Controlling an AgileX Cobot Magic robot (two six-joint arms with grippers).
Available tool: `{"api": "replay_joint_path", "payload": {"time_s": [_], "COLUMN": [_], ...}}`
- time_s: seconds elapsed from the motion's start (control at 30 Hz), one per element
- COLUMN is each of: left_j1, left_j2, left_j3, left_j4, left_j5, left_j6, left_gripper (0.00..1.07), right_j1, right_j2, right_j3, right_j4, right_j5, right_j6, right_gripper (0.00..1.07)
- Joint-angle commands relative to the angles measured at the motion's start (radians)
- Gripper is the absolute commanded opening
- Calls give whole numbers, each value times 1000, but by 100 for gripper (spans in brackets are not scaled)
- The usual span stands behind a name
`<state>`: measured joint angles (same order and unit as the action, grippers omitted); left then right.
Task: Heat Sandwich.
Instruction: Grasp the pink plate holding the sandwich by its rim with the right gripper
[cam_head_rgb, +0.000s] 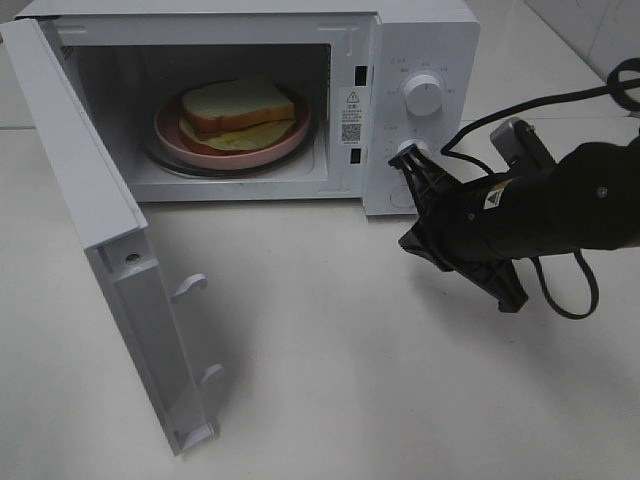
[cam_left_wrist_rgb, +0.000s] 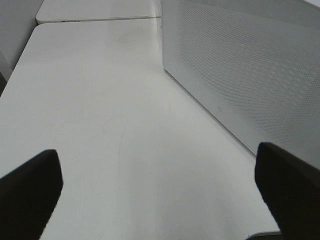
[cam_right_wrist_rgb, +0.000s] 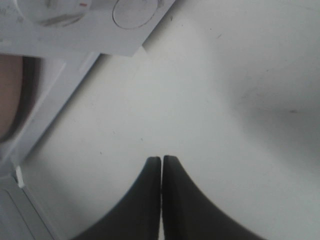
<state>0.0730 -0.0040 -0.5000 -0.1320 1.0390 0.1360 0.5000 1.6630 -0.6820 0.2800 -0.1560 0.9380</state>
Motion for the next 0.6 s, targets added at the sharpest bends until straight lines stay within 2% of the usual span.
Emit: {"api": "replay_joint_path", "payload": {"time_s": [0.03, 0.37, 0.6], "left_j1": [1, 1, 1], "left_j2": [-23, -23, -23], "left_j3": [4, 4, 4], "left_j4": [-7, -7, -7], "left_j5": [-7, -7, -7], "left_j6": [-5, -5, -5], "left_gripper": [103, 103, 103], "right_j1": [2, -1, -1], "right_j2": [-42, -153, -182], "right_j3": [2, 1, -21], "right_j4": [-12, -12, -14], "right_j5": [85, 300, 550], "right_j6": [-117, -495, -702], "right_gripper": [4, 7, 8]}}
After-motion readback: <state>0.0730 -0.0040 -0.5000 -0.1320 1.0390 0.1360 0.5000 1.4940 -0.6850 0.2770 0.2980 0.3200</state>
